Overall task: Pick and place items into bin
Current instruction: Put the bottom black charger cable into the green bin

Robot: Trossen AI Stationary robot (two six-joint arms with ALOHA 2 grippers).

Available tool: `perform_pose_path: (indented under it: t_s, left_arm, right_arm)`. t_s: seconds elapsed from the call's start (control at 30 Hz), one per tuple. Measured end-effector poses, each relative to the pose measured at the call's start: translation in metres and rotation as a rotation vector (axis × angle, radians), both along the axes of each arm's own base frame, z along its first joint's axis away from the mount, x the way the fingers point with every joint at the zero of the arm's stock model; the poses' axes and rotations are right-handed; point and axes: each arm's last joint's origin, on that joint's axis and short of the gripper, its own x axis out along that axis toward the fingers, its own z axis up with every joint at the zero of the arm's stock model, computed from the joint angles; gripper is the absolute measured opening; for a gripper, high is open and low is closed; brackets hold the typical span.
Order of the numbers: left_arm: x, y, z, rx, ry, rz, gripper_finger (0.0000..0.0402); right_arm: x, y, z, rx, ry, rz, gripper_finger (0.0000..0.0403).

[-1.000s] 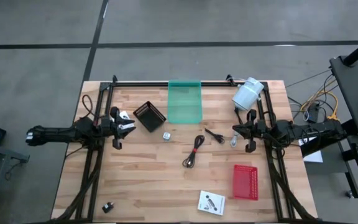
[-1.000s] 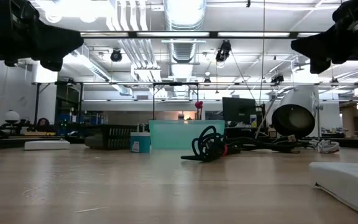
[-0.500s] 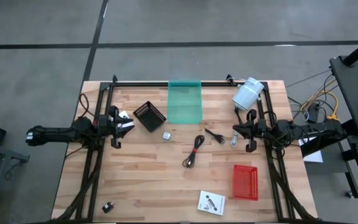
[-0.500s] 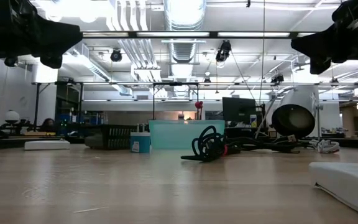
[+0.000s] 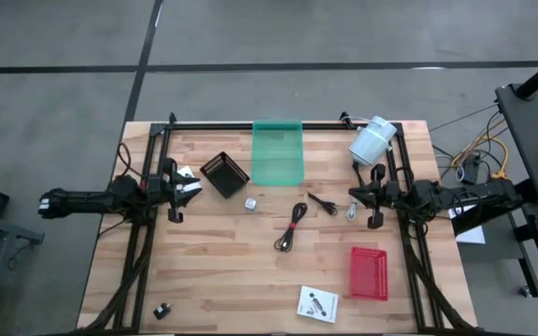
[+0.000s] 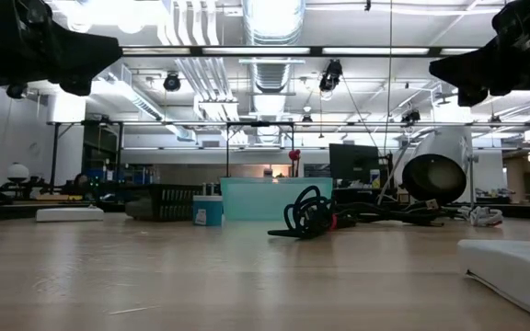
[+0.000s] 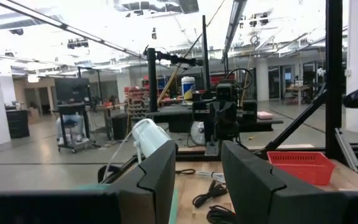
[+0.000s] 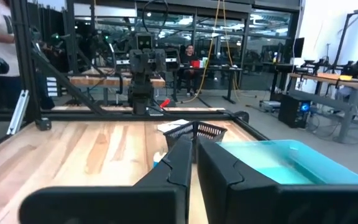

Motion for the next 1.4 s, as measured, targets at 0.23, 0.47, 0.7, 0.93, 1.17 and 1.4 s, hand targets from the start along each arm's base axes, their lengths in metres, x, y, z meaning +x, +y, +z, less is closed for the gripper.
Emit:
perform_pose_path:
  t_s: [0.23,0.47,0.7,0.93,1.17,1.4]
  left_arm:
    - [0.004,0.000,0.005,0.023,-0.021,-0.005,0.0144]
    - [0.015,-0.003,0.010,0.008,0.006,-0.083,0.0200]
    - [0.028,-0.003,0.015,-0.008,-0.055,-0.087,0.0208]
    - [0.038,-0.003,0.017,0.000,-0.089,-0.084,0.0208]
    - [0.046,-0.003,0.016,0.000,-0.059,-0.083,0.0208]
    - [0.046,-0.003,0.016,0.000,-0.056,-0.081,0.0208]
  right_arm:
    - [0.006,0.001,0.003,-0.015,-0.019,-0.001,0.0102]
    - [0.011,0.002,0.014,-0.043,-0.135,-0.008,0.0178]
    - [0.018,0.003,0.011,-0.045,-0.111,-0.007,0.0194]
    - [0.024,0.003,0.012,-0.029,-0.118,-0.005,0.0194]
    - [0.035,0.007,0.027,-0.007,-0.115,0.089,0.0194]
    - [0.055,0.015,0.043,-0.020,-0.050,0.196,0.0194]
